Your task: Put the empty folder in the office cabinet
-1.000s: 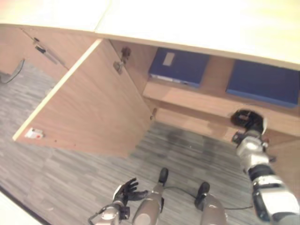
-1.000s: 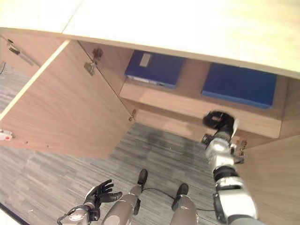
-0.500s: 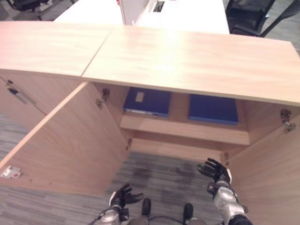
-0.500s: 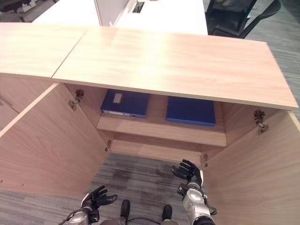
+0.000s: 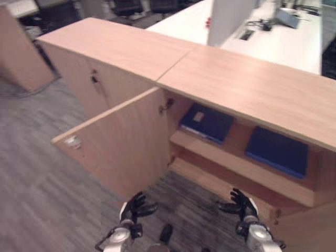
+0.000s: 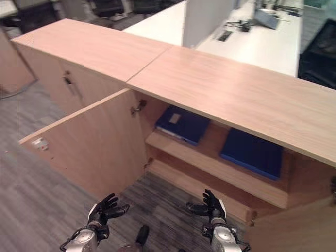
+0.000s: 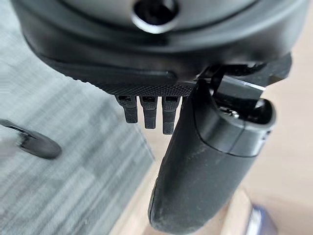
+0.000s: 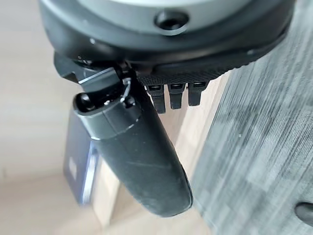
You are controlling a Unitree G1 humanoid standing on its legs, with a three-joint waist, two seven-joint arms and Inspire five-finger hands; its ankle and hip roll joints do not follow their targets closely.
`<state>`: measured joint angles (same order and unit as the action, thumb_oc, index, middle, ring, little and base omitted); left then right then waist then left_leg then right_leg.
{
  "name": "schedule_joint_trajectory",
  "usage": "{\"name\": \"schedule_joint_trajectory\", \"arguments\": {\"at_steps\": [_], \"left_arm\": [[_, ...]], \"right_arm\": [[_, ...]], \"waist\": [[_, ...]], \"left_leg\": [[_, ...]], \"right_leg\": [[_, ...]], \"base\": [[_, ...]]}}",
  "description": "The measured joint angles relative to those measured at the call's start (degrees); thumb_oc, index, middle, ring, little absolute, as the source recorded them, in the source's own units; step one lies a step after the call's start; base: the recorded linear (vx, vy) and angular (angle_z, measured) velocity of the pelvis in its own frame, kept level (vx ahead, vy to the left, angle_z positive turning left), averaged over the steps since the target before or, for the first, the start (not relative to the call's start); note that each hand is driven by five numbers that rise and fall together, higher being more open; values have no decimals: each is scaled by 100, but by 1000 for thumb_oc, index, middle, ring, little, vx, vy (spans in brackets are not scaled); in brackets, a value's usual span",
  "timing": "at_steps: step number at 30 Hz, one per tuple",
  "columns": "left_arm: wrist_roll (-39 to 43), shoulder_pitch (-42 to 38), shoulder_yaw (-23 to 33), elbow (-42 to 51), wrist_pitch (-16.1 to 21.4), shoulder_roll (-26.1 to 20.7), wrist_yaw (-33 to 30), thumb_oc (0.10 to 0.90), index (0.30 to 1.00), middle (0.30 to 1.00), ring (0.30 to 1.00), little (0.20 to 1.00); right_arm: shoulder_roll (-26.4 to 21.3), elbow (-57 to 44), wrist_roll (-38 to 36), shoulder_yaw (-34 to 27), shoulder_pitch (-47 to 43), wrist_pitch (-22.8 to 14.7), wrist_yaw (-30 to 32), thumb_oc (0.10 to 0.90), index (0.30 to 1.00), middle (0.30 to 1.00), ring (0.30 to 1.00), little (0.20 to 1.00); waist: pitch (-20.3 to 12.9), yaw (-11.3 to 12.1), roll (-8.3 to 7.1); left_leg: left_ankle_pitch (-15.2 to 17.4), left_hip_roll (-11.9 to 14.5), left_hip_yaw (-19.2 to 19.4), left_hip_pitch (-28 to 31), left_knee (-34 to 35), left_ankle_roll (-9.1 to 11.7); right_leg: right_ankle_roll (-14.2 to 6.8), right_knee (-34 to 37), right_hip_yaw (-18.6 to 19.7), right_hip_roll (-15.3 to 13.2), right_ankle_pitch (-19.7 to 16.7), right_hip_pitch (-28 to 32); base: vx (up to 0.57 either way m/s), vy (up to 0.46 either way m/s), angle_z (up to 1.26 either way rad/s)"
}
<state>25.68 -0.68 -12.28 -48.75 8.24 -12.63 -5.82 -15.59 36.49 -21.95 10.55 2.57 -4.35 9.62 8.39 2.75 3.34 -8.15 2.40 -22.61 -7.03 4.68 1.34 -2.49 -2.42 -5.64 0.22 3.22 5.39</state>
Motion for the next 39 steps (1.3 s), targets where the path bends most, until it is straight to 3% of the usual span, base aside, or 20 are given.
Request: {"name": "schedule_joint_trajectory", "arguments": {"at_steps": [3,4,5,6,8,9,10,11,12,14,15,16,17,19,24,27,29,33,34,39], "left_arm": [[105,628,124,885,-22,-179,421,800,900,900,900,900],[103,951,155,1288,150,-326,574,800,900,900,900,900],[117,988,205,1073,210,-421,590,800,900,900,900,900],[109,976,286,810,138,-405,549,800,900,900,900,900],[104,1012,329,535,39,-401,523,800,900,900,900,900],[103,1088,331,591,45,-398,526,800,900,900,900,900],[102,1118,283,668,47,-388,537,800,900,900,900,900],[96,1012,259,723,44,-370,616,800,900,900,900,900],[99,874,267,1008,153,-410,638,800,900,900,900,900],[97,611,272,1019,181,-419,649,800,900,900,900,900],[97,523,283,1040,180,-427,647,800,900,900,900,900],[94,543,291,1077,116,-417,648,800,900,900,900,900],[93,621,276,1145,92,-410,675,800,900,900,900,900],[95,721,300,1380,63,-444,658,800,900,900,900,900],[96,687,524,1602,63,-521,644,800,900,900,900,900],[92,643,549,1601,47,-580,638,800,900,900,900,900],[69,592,519,1614,60,-632,635,800,900,900,900,900],[42,501,520,1614,59,-666,617,800,900,900,900,900],[41,509,521,1619,58,-658,612,800,900,900,900,900],[30,633,518,1752,52,-619,596,800,900,900,900,900]], "right_arm": [[-252,-52,17,-38,-19,-20,-135,800,900,900,900,900],[-349,-25,60,-76,-26,-28,-147,800,900,900,900,900],[-468,50,97,-132,-52,-29,-100,800,900,900,900,900],[-517,47,115,-129,-107,-37,-85,800,900,900,900,900],[-637,19,148,-202,-183,-99,-83,800,900,900,900,900],[-649,15,149,-189,-181,-104,-88,800,900,900,900,900],[-666,17,148,-189,-171,-117,-86,800,900,900,900,900],[-652,37,148,-240,-130,-106,-58,800,900,900,900,900],[-546,32,151,-228,-196,-106,-97,800,900,900,900,900],[-392,40,151,-238,-269,-158,-147,800,900,900,900,900],[-268,108,152,-251,-316,-150,-155,800,900,900,900,900],[-102,117,156,-305,-395,-151,-150,800,900,900,900,900],[-77,97,159,-302,-384,-156,-158,800,900,900,900,900],[-26,107,176,-305,-283,-134,-144,800,900,900,900,900],[94,94,246,-325,-353,-93,-117,800,900,900,900,900],[240,95,280,-321,-358,-26,-111,800,900,900,900,900],[279,96,281,-297,-276,6,-124,800,900,900,900,900],[358,97,279,-304,-242,60,-125,800,900,900,900,900],[390,87,279,-307,-157,57,-135,800,900,900,900,900],[328,55,280,-315,101,69,-167,800,900,900,900,900]], "waist": [[37,234,62],[54,257,45],[149,334,-22],[205,370,-116],[236,246,-148],[214,210,-88],[240,191,47],[303,106,160],[384,132,93],[395,45,26],[396,137,-68],[436,68,-174],[432,10,-155],[396,56,-268],[389,62,-296],[384,30,-238],[333,11,-275],[321,-108,-322],[298,-96,-345],[154,-104,-161]], "left_leg": [[505,34,2,-376,15,126],[684,36,22,-420,-44,295],[685,-98,479,-520,-348,389],[702,-87,1354,-547,-588,347],[666,12,2498,-349,-968,314],[483,97,2585,-209,-941,249],[139,150,2501,-22,-902,98],[101,103,2494,34,-851,50],[44,46,2341,28,-643,-19],[-79,17,2123,28,-227,35],[36,11,2257,95,-47,48],[159,-41,2565,147,-148,-83],[48,-64,2596,244,-129,-69],[31,-286,2654,399,-24,-165],[63,-481,2674,458,-7,-266],[111,-442,2702,564,19,-422],[125,-456,2686,607,20,-496],[99,-491,2573,516,22,-516],[52,-520,2550,527,22,-449],[61,-262,2575,531,21,-276]], "right_leg": [[141,164,-524,10,-108,-73],[209,254,-621,-54,-157,-88],[233,300,-745,-297,-161,-80],[247,309,-808,-481,-175,-69],[130,322,-952,-775,-174,-38],[41,320,-1003,-735,-157,-9],[-53,162,-1139,-723,-89,49],[-138,-20,-1353,-788,-5,111],[-234,-347,-1311,-815,390,-145],[-220,187,-1320,-655,79,23],[-140,235,-1377,-728,-102,4],[-250,260,-1432,-834,-128,130],[-329,205,-1449,-838,-71,216],[-413,109,-1491,-1082,-42,289],[-545,-21,-1499,-1316,-85,246],[-664,-779,-1519,-1453,-25,-23],[-807,-1241,-1313,-1533,245,-418],[-798,-1114,-573,-1343,240,-757],[-609,-738,-581,-1328,92,-662],[-460,-12,-590,-981,-177,-370]], "base": [[-253,13,79],[-277,80,65],[-285,83,58],[-228,54,46],[-180,21,56],[-128,15,69],[-58,28,83],[-54,43,111],[-79,79,127],[-17,105,87],[19,73,38],[-16,126,16],[-46,172,25],[-41,153,16],[-41,155,-2],[-72,141,-11],[-101,85,-1],[1,-15,27],[45,-19,25],[62,-32,-8]]}}
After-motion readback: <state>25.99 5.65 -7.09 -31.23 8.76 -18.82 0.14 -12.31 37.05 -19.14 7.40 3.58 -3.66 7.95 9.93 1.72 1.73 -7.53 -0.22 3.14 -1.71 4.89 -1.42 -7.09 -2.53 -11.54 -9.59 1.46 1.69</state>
